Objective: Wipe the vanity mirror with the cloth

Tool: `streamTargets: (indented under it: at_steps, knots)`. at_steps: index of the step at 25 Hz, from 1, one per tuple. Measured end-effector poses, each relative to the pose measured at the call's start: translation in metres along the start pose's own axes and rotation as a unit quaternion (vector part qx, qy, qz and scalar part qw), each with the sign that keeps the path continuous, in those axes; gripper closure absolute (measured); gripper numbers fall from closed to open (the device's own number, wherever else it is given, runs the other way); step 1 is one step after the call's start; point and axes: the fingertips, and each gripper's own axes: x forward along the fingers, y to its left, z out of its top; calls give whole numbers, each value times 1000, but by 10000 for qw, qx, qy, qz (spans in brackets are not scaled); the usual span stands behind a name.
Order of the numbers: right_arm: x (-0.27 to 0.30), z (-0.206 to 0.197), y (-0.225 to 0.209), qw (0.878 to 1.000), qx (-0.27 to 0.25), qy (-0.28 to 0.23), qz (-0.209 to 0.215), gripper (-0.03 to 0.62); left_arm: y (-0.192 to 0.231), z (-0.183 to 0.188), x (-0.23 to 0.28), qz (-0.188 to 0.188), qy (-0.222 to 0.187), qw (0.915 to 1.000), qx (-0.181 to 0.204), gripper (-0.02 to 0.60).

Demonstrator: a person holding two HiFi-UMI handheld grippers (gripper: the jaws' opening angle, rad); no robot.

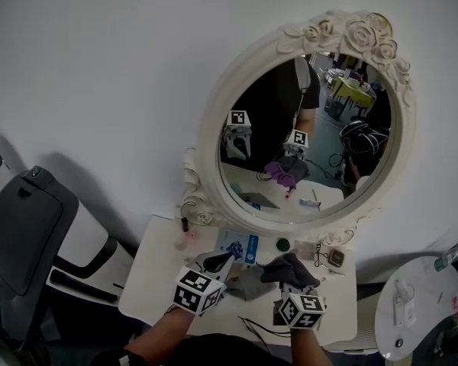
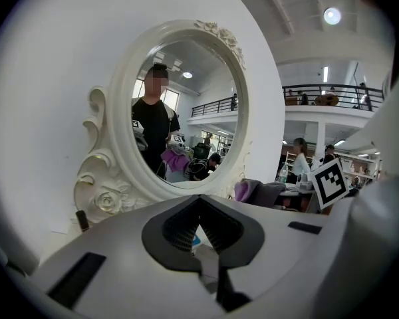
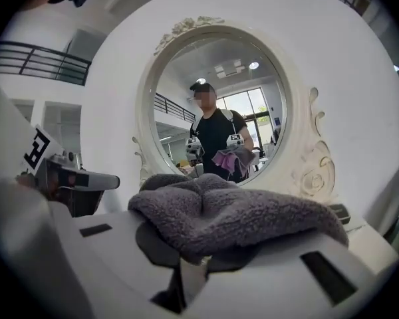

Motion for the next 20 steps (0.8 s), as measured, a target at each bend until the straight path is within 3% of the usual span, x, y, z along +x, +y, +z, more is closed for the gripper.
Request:
streamTargets:
  at_steps: [4,11,20]
  knots:
    - [-1,18,-3,9988,-451,-50,-167,562,-21,-3,25,-207,73,9997,50,581]
    - [-4,60,-24,9962,-748,-349,-280,563,-43,11,62,-378,3,9992,134,581]
    - [0,72,-40,9970,-476,-569,-232,563,-49,25,85,-466,-44,9985,293,581]
